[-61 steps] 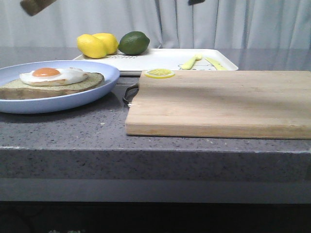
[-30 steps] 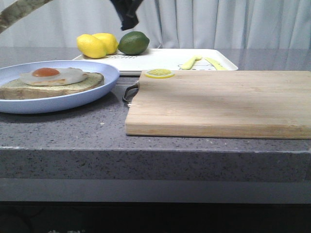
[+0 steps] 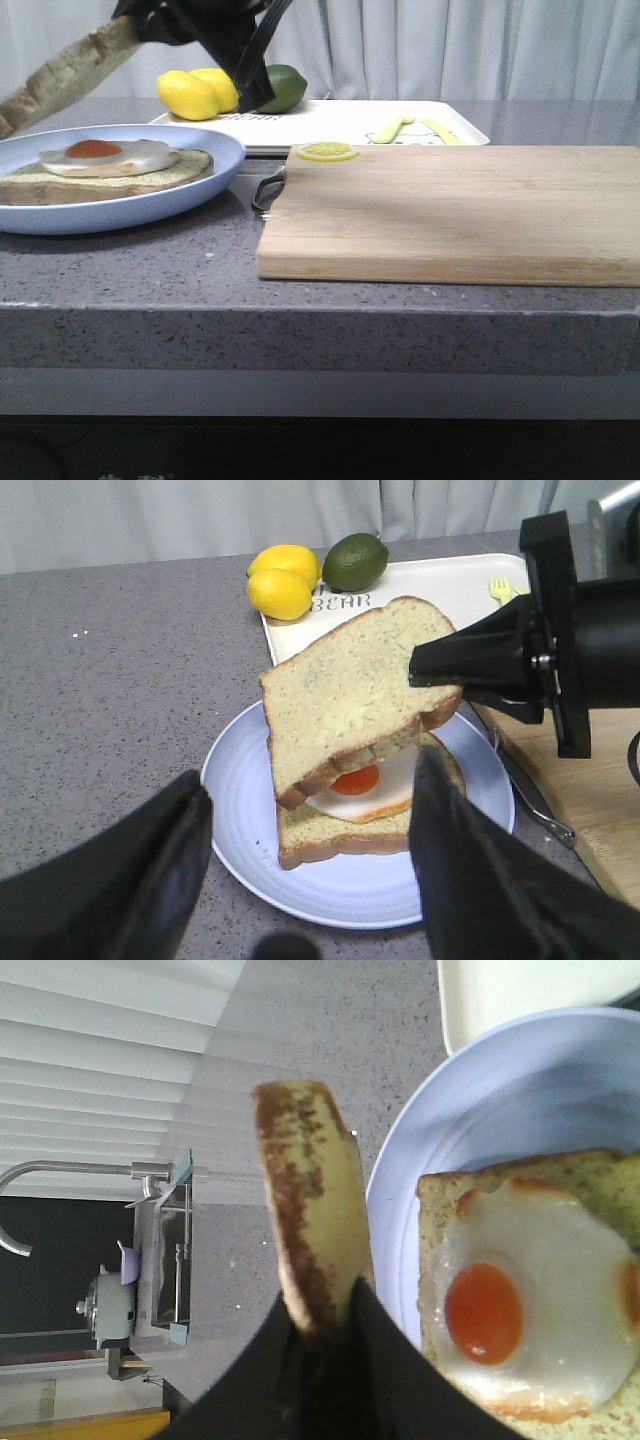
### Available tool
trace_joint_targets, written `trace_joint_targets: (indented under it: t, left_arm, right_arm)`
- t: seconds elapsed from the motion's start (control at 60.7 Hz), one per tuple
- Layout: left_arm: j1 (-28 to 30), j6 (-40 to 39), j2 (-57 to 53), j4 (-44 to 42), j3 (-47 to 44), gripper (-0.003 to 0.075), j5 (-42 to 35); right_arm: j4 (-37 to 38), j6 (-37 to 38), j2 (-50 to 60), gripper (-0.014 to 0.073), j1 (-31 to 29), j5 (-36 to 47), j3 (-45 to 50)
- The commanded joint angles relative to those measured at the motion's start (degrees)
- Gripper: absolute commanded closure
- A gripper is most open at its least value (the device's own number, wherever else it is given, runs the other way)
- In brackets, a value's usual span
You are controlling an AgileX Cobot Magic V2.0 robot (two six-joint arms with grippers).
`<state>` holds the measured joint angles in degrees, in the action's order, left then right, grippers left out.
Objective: Place bread and move sandwich to tray
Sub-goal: 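Carry the bread slice with the right gripper over the egg toast, then lay the bread on the egg and open the right gripper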
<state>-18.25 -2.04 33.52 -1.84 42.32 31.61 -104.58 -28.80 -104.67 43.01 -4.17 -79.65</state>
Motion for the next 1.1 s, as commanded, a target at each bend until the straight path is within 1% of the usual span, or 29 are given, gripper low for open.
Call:
trace_joint_targets:
  t: [0.0, 0.115, 0.198, 0.28, 0.428, 0.527, 0.676, 0.774, 0.939, 1.005, 1.087]
  left_arm:
    - [-0.52, -0.06, 0.50, 0.24, 1.75, 0.0300, -4.54]
    - [-0.52, -0.06, 0.50, 0.24, 1.75, 0.0300, -4.54]
    - [-0.52, -0.06, 0.50, 0.24, 1.75, 0.0300, -4.54]
    - [-0.52, -0.06, 0.50, 0.24, 1.75, 0.0300, -4.54]
    - [-0.52, -0.06, 0.50, 0.24, 1.75, 0.0300, -4.54]
    - [-0.52, -0.06, 0.50, 0.24, 1.75, 0.0300, -4.54]
    - [-0.52, -0.06, 0.50, 0.24, 1.75, 0.0300, -4.54]
    - [-0.52, -0.06, 0.50, 0.24, 1.75, 0.0300, -4.54]
    - [-0.52, -0.06, 0.50, 0.24, 1.75, 0.0300, -4.54]
    - [-0.52, -0.06, 0.50, 0.24, 1.75, 0.0300, -4.54]
    - [-0.52, -0.06, 0.50, 0.24, 1.75, 0.0300, -4.54]
  right_arm:
    - [-5.90, -0.10, 1.86, 0.0547, -0.03, -2.33, -2.30]
    - [-4.80, -0.58, 1.64, 0.0531, -0.03, -2.06, -1.79]
    - [-1.48, -0.91, 1.64, 0.0479, -0.03, -2.06, -1.27]
    - [1.18, -0.91, 1.64, 0.0401, -0.03, -2.34, -0.79]
    - [4.71, -1.04, 1.79, 0.0221, -0.03, -3.21, -0.35]
    - [10.09, -1.04, 2.54, 0.0155, -0.62, -4.70, -0.30]
    - [20.44, -1.05, 5.47, 0.0147, -2.69, -7.77, 0.94]
    - [24.66, -1.05, 8.37, 0.0147, -4.88, -9.73, 3.37]
    - [30.45, -1.05, 16.43, 0.0149, -10.28, -13.10, 11.12]
    - [34.17, -1.05, 20.02, 0.0149, -12.51, -15.60, 14.17]
    - [39.72, -1.05, 24.29, 0.0149, -14.58, -20.90, 16.77]
